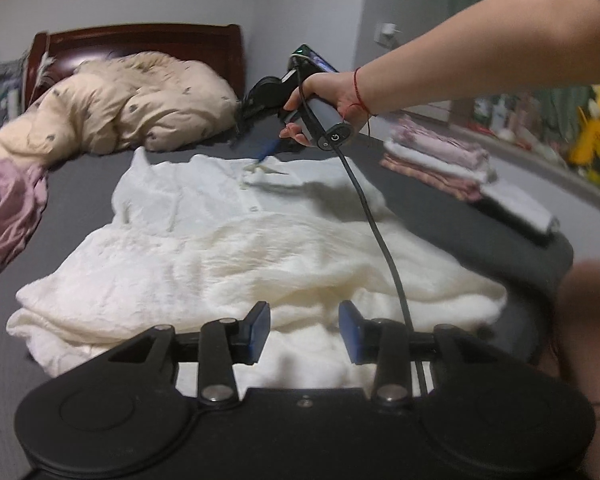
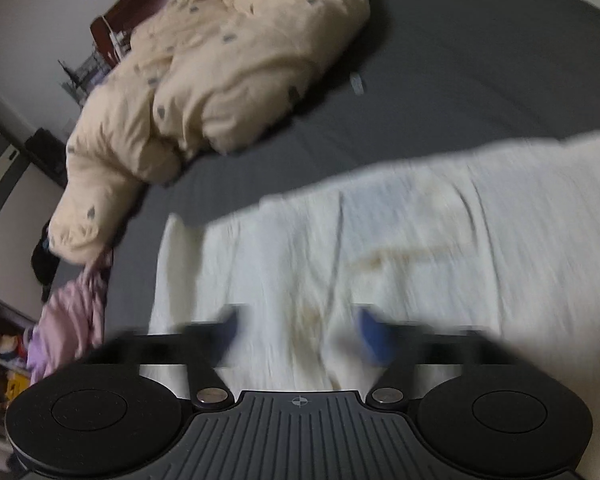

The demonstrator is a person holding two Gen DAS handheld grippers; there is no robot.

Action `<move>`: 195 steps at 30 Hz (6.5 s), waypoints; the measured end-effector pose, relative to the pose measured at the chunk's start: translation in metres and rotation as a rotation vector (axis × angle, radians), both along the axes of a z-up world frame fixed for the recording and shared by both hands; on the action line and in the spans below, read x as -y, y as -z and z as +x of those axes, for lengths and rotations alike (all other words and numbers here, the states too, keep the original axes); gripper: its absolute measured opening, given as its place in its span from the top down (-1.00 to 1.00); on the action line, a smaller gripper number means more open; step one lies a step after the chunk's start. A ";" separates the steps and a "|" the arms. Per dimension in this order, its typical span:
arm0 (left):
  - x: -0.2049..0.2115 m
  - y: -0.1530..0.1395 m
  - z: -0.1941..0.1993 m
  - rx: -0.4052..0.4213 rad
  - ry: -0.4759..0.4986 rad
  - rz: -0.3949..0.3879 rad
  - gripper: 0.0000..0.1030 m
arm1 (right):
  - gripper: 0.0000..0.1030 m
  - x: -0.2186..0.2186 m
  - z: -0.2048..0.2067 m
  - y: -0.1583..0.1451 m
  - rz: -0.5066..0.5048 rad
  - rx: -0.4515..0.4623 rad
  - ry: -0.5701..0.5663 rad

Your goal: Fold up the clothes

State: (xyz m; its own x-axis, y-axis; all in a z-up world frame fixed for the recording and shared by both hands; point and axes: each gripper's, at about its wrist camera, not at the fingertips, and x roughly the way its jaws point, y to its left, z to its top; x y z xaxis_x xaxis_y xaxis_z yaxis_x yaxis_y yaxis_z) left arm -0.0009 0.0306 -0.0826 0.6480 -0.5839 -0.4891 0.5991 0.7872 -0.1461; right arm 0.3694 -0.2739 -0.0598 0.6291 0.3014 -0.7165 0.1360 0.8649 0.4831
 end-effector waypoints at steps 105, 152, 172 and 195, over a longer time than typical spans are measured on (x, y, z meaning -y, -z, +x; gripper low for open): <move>-0.019 0.012 0.023 -0.118 0.044 -0.083 0.02 | 0.75 -0.012 0.097 0.034 -0.371 -0.069 0.003; -0.161 0.027 0.084 -0.354 -0.594 -0.303 -0.09 | -0.26 -0.204 -0.049 -0.059 -0.269 -0.104 -0.460; -0.155 0.047 0.111 -0.433 -0.473 -0.417 0.68 | -0.26 -0.343 0.069 0.056 -0.998 -0.238 -0.341; -0.152 0.035 0.105 -0.387 -0.485 -0.383 0.83 | 0.95 -0.346 0.112 0.091 -1.139 -0.384 -0.185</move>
State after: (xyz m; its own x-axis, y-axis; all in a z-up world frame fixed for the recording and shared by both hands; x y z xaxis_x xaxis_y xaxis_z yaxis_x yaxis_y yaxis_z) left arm 0.1041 0.1830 -0.1177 0.6993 -0.4510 -0.5547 0.0457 0.8025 -0.5949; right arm 0.4813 0.0726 -0.1511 0.3323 -0.5594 -0.7593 -0.0669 0.7891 -0.6106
